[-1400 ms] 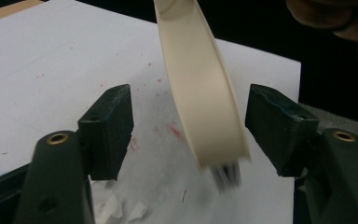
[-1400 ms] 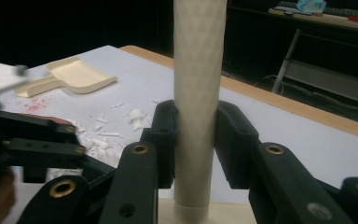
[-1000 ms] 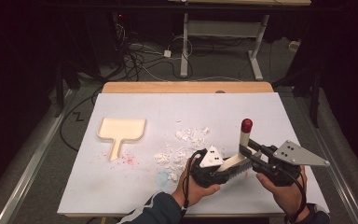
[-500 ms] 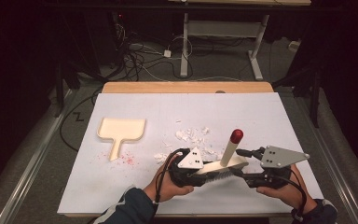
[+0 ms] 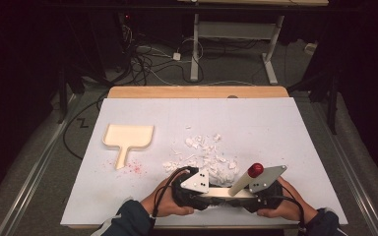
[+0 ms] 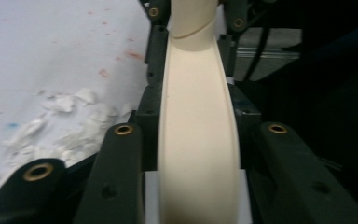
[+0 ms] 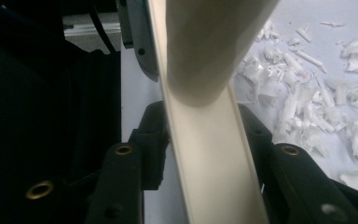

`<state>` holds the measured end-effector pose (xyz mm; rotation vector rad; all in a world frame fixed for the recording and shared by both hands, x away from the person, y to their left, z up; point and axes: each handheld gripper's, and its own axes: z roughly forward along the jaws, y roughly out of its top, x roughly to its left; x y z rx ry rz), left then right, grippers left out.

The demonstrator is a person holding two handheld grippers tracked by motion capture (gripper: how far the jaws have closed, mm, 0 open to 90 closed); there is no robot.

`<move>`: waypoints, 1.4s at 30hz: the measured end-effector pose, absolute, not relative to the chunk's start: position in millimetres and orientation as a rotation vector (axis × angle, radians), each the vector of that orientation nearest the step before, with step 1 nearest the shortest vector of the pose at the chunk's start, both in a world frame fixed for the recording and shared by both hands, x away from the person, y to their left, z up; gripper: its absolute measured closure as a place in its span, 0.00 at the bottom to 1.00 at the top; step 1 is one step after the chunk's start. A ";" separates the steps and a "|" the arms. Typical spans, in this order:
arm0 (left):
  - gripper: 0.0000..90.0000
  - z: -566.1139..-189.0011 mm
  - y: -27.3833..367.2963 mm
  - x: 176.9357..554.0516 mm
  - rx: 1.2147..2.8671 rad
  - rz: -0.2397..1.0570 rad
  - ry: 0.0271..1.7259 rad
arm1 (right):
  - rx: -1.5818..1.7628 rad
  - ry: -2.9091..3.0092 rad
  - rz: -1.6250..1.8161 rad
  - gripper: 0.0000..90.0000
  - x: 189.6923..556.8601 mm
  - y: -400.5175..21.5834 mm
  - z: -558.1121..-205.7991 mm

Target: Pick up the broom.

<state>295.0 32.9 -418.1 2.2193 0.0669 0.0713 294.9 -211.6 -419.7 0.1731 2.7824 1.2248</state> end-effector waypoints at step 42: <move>0.18 -467.3 203.4 266.1 2.095 0.752 0.809 | 0.830 2.266 1.109 0.76 344.0 -296.8 -384.0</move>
